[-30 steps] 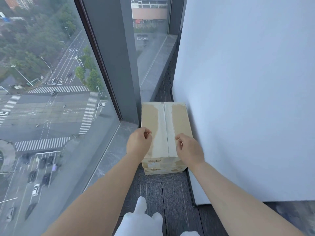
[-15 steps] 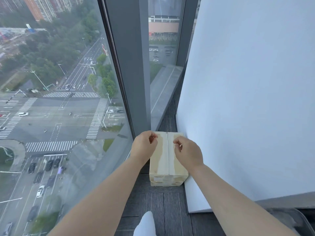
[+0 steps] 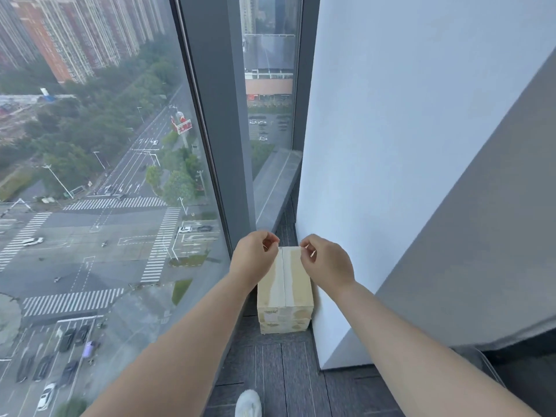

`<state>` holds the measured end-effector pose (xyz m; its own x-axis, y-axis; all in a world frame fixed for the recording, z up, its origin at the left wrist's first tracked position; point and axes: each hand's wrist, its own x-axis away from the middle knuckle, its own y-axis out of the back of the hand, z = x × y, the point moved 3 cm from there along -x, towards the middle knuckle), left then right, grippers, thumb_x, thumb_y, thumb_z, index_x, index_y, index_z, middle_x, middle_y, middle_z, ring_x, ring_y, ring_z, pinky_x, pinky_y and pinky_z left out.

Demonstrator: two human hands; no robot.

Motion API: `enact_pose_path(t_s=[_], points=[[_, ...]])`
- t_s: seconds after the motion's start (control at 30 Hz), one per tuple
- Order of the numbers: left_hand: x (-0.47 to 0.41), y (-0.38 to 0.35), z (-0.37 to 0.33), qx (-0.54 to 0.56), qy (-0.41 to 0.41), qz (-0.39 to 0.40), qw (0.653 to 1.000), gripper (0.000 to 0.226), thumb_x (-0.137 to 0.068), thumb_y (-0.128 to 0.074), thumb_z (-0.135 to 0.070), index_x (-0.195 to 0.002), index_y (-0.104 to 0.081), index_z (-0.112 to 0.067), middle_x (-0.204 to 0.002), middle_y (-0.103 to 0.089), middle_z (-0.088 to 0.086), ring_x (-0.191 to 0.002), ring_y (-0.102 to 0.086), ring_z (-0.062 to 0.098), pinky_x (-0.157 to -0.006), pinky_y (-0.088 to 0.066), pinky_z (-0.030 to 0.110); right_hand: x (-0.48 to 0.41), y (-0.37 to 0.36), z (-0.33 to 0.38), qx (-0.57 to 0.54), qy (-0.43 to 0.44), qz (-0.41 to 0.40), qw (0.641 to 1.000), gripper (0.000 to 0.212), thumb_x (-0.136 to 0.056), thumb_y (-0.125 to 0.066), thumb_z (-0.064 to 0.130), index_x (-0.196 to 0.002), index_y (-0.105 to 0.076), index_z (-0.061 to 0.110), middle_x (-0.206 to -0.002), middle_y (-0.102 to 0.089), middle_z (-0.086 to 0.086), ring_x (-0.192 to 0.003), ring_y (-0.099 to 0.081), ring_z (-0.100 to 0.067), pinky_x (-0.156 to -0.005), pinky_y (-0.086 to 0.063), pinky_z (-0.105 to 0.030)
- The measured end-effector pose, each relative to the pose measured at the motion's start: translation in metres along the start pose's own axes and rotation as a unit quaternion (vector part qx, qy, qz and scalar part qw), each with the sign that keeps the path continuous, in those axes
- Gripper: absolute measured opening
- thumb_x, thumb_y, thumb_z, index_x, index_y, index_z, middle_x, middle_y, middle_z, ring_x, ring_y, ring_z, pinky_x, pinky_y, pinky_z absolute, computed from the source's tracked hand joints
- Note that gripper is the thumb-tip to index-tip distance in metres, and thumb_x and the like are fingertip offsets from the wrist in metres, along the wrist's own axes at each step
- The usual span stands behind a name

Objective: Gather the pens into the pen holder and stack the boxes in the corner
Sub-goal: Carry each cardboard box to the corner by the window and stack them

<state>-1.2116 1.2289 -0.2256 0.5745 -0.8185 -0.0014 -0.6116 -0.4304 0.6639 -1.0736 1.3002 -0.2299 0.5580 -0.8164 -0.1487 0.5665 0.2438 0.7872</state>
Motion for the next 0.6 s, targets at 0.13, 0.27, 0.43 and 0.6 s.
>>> enact_pose_path(t_s=[0.13, 0.27, 0.43, 0.6], points=[[0.017, 0.008, -0.019, -0.001, -0.037, 0.013, 0.999, 0.015, -0.089, -0.052, -0.017, -0.095, -0.066, -0.016, -0.082, -0.062, -0.005, -0.077, -0.058, 0.013, -0.068, -0.043, 0.023, 0.026, 0.027, 0.008, 0.008, -0.027, -0.041, 0.999, 0.015, -0.088, -0.05, 0.017, -0.095, -0.062, 0.017, -0.079, -0.058, 0.009, -0.073, -0.056, -0.017, -0.063, -0.042, -0.026], [0.027, 0.004, -0.041, -0.001, -0.095, 0.057, 0.994, 0.015, -0.089, -0.052, -0.016, -0.095, -0.066, -0.016, -0.074, -0.058, -0.012, -0.068, -0.054, 0.005, -0.06, -0.043, 0.017, 0.054, 0.049, 0.011, 0.025, -0.074, -0.092, 0.993, 0.014, -0.088, -0.05, 0.018, -0.094, -0.062, 0.017, -0.085, -0.068, 0.001, -0.078, -0.062, -0.023, -0.066, -0.046, -0.029], [0.051, -0.011, -0.067, -0.005, -0.181, 0.143, 0.973, 0.016, -0.088, -0.051, -0.016, -0.095, -0.066, -0.017, -0.079, -0.06, -0.009, -0.076, -0.058, 0.012, -0.072, -0.049, 0.028, 0.107, 0.069, 0.005, 0.032, -0.165, -0.176, 0.97, 0.013, -0.087, -0.05, 0.018, -0.091, -0.063, 0.018, -0.082, -0.069, 0.001, -0.076, -0.062, -0.024, -0.065, -0.048, -0.03], [0.1, -0.048, -0.088, -0.009, -0.251, 0.242, 0.937, 0.018, -0.088, -0.05, -0.018, -0.097, -0.066, -0.017, -0.085, -0.062, -0.008, -0.079, -0.06, 0.014, -0.074, -0.049, 0.026, 0.193, 0.084, -0.008, 0.056, -0.254, -0.242, 0.935, 0.012, -0.087, -0.051, 0.017, -0.087, -0.063, 0.013, -0.083, -0.07, -0.001, -0.077, -0.062, -0.025, -0.063, -0.046, -0.03]])
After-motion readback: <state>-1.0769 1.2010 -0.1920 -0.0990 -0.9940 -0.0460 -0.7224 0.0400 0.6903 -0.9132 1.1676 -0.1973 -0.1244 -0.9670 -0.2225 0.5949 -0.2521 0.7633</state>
